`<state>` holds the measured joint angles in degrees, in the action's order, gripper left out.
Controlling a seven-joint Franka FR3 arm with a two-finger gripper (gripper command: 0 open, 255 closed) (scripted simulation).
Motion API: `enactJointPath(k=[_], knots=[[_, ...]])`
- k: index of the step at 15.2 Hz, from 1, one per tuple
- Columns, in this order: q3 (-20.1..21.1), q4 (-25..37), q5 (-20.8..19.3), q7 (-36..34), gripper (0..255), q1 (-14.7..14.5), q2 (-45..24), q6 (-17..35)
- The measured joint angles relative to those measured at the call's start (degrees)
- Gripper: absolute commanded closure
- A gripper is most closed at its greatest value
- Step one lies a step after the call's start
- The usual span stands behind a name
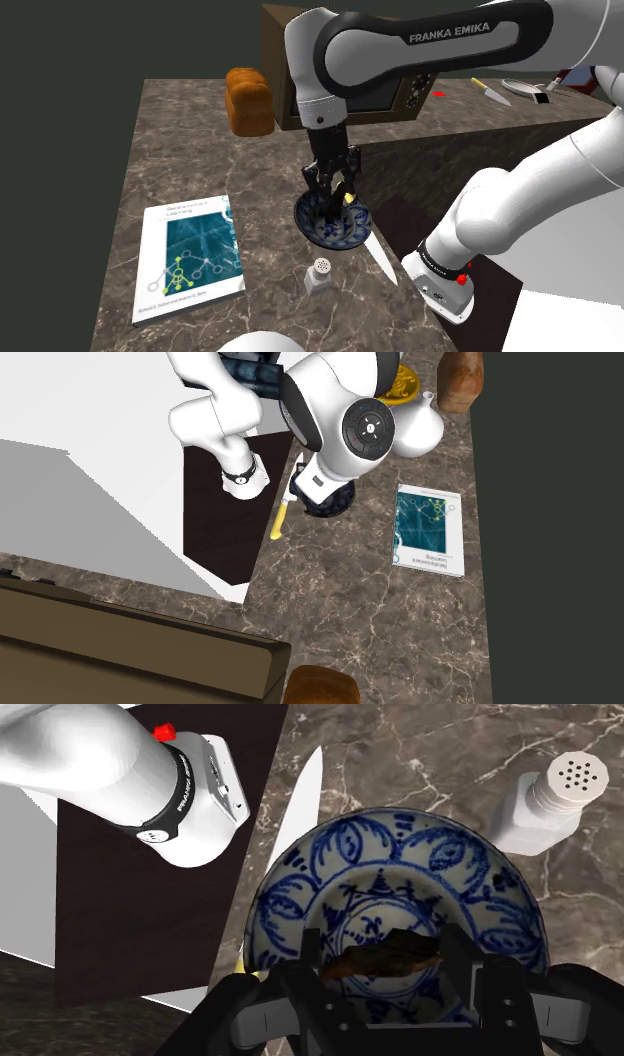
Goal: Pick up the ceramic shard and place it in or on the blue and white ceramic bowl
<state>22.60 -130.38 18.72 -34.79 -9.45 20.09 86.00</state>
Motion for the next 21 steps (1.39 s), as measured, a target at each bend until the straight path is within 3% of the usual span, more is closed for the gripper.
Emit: enactJointPath(k=[6, 13, 14, 21], knots=[[0.78, -3.45, 0.23, 0.49, 255, -0.14, -1.16, 4.70], [0.81, -3.84, 0.22, 0.61, 255, -0.12, -1.39, 5.55], [0.82, -3.82, 0.20, 0.59, 0, -0.12, -1.42, 5.55], [0.83, -2.93, 0.04, 0.38, 0, -0.08, -1.82, 4.77]])
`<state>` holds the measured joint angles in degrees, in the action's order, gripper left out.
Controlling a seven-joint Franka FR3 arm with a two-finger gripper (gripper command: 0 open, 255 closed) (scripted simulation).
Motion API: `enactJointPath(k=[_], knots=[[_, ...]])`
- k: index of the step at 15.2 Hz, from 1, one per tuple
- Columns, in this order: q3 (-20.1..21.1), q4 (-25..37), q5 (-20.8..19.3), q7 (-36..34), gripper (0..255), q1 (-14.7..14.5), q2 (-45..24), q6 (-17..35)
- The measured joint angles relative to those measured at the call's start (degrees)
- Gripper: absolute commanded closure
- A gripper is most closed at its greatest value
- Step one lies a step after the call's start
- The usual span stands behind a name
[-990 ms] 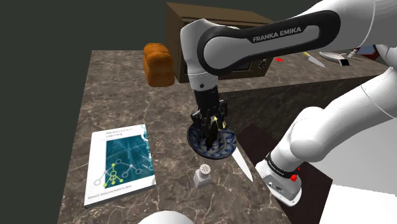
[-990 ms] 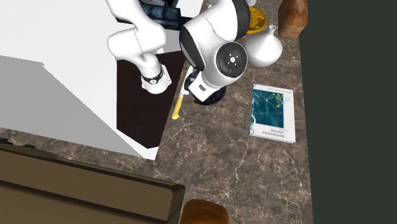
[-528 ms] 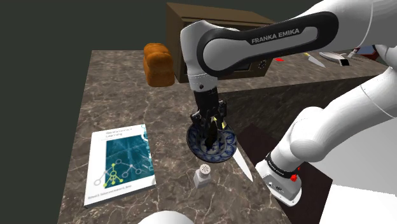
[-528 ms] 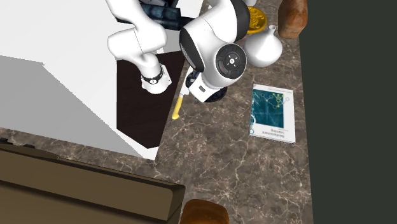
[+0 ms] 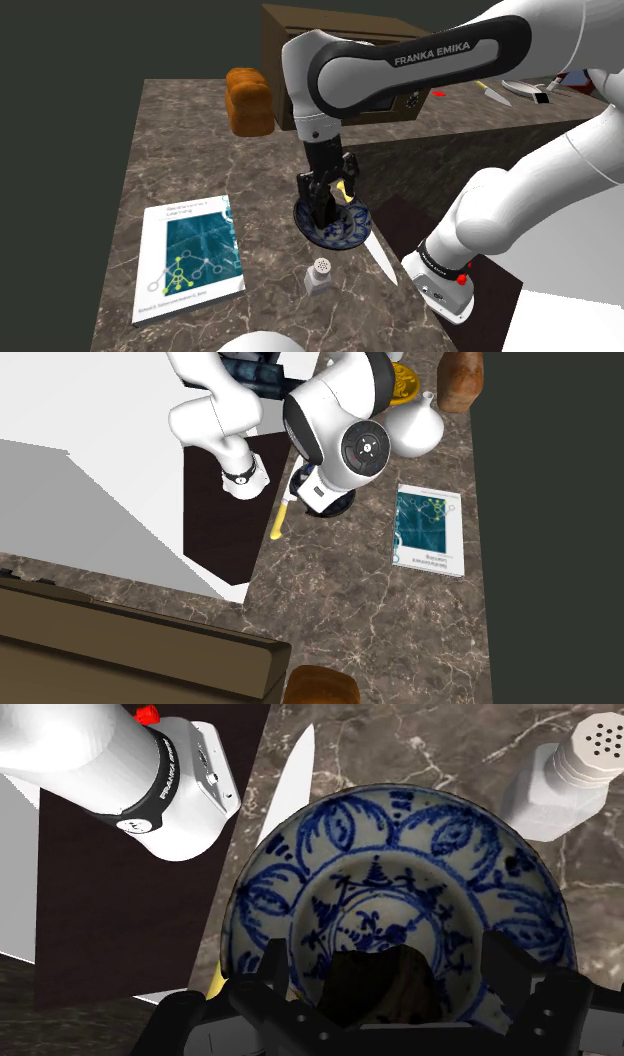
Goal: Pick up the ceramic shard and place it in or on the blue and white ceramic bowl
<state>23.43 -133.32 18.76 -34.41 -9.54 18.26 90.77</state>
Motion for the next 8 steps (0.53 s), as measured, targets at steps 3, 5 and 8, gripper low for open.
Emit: enactJointPath(k=[3, 5, 8], knots=[[-0.69, 4.93, -0.95, -0.47, 0, 0.57, -0.95, -3.99], [-0.97, 6.58, -1.36, -0.52, 0, 0.83, -1.43, -5.24], [-1.02, 7.17, -1.51, -0.57, 0, 0.91, -1.73, -5.57]])
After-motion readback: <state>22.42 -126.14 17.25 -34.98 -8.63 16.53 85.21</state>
